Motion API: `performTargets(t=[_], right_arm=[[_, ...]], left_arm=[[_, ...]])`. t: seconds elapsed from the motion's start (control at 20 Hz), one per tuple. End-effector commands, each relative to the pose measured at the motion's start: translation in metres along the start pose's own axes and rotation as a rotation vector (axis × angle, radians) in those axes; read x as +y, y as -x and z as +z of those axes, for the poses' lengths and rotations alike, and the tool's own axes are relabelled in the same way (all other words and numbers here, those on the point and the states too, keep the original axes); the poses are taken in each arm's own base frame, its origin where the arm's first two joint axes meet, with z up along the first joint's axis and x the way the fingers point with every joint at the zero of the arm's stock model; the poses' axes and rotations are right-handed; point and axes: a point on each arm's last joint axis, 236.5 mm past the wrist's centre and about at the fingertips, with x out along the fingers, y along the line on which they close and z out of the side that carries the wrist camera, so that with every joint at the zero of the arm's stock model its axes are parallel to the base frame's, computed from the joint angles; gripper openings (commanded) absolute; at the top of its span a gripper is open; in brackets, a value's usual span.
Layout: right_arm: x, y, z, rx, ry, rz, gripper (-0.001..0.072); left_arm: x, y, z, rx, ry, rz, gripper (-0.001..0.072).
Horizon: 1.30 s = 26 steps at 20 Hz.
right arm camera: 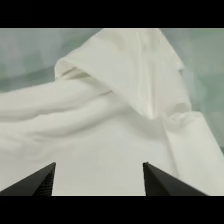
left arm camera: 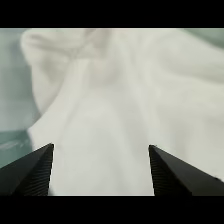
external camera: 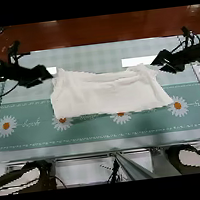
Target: Fold the shirts.
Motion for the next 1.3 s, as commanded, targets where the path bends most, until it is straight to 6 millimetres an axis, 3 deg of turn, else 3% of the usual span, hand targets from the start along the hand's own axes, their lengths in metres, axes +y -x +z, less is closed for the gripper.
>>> performTargets(t=[0.0,0.1,0.2,0.3,0.45,0.6,0.8,0.85,0.9,0.95,1.25], right_arm=[[-0.071,0.036,-0.028,0.073,0.004,-0.161,0.0619],[-0.113,0.047,-0.047,-0.015,-0.147,-0.198,0.0619],[-0.139,0.042,-0.081,-0.075,-0.263,-0.185,0.0619],[-0.142,0.028,-0.112,-0.106,-0.341,-0.124,0.0619],[-0.123,0.011,-0.135,-0.097,-0.371,-0.014,0.0619],[-0.111,0.009,-0.136,-0.088,-0.377,0.044,0.0619],[-0.113,0.009,-0.135,-0.098,-0.378,0.036,0.0619],[-0.115,0.009,-0.135,-0.096,-0.375,0.028,0.0619],[-0.119,0.008,-0.137,-0.092,-0.373,0.012,0.0619],[-0.124,0.008,-0.139,-0.087,-0.377,-0.012,0.0619],[-0.164,0.011,-0.161,-0.023,-0.386,-0.195,0.0619]], left_arm=[[0.046,0.005,-0.087,0.272,0.042,0.012,0.0702],[0.053,-0.011,-0.135,0.306,0.139,-0.071,0.0702],[0.054,-0.024,-0.165,0.304,0.229,-0.146,0.0701],[0.040,-0.035,-0.165,0.231,0.315,-0.267,0.0702],[0.013,-0.057,-0.155,0.121,0.366,-0.397,0.0702],[-0.001,-0.076,-0.148,0.051,0.338,-0.395,0.0700],[-0.020,-0.090,-0.138,0.013,0.244,-0.358,0.0697],[-0.022,-0.090,-0.137,0.009,0.231,-0.355,0.0615],[-0.023,-0.089,-0.135,0.004,0.227,-0.356,0.0360],[-0.023,-0.088,-0.132,0.000,0.226,-0.358,0.0039],[-0.031,-0.081,-0.128,0.006,0.205,-0.381,0.0020]])
